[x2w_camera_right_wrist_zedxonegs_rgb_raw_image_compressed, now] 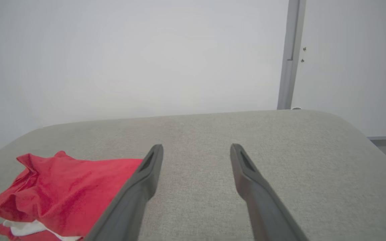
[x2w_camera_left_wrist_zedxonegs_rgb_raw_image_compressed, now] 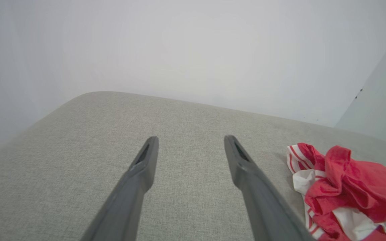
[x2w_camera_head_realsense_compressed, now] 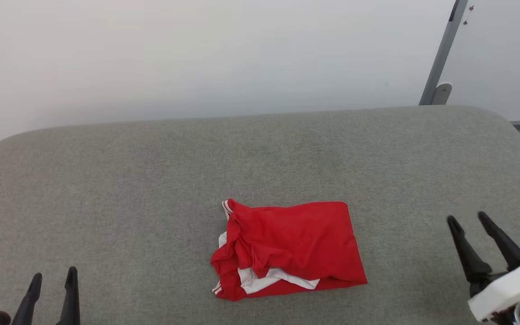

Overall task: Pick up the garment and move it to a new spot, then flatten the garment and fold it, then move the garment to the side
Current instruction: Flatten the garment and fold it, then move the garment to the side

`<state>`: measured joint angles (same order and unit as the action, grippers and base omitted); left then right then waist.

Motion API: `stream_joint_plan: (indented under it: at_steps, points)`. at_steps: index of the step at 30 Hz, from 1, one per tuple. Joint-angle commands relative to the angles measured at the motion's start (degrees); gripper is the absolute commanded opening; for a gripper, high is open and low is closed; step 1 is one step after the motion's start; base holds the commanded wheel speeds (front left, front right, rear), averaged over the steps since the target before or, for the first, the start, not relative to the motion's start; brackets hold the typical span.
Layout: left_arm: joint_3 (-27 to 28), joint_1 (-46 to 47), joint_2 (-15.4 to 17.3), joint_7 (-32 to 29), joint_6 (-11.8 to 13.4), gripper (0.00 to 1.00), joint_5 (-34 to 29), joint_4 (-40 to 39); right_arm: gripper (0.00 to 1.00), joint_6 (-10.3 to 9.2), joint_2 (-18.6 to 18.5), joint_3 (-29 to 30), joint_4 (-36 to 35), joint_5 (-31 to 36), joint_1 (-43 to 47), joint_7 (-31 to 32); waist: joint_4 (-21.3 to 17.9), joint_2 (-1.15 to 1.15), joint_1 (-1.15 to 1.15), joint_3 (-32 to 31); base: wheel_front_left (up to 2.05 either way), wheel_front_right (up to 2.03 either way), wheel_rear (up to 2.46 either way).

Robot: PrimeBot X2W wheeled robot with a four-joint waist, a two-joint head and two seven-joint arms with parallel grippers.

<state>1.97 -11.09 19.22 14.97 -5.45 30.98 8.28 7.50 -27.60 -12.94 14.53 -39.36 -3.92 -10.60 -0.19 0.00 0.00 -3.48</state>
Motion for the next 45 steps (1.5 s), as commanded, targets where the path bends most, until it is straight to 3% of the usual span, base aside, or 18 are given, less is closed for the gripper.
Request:
stream_joint_plan:
  at_steps: [1, 16, 26, 32, 45]
  points:
    - [0.3, -0.9, -0.3, 0.3, -0.4, 1.00, -0.7, 0.2, 1.00, -0.03, -0.4, -0.1, 0.6, 0.3, 0.9, -1.1, 0.1, 0.00, 0.00, -0.3, 0.00, 0.00, 0.00]
    - [2.3, -0.7, -1.7, 0.3, -1.7, 1.00, -3.9, 1.5, 1.00, -0.03, 1.1, 0.3, 3.5, 0.1, 4.3, -4.6, 0.1, 0.00, 0.00, -1.2, 0.00, 0.00, 0.00]
    - [1.9, 0.3, -1.7, 0.3, -2.0, 1.00, -4.3, 1.6, 1.00, -0.03, 0.8, -3.2, 3.2, -2.6, 2.1, -4.2, 0.9, 0.00, 0.00, -1.1, 0.00, 0.00, 0.00]
    - [1.2, 0.8, -2.0, 0.3, -2.0, 1.00, -3.4, 2.0, 1.00, -0.03, -0.3, -9.4, 2.6, -7.4, -3.5, 3.7, 2.2, 0.00, 0.00, -0.5, 0.00, 0.00, 0.00]
    - [-2.4, 2.3, -2.5, 0.3, -2.0, 1.00, -2.1, 3.7, 1.00, -0.03, -2.9, -17.2, 9.2, -15.0, -16.0, 29.4, 7.6, 0.00, 0.00, 1.7, 0.00, 0.00, 0.00]
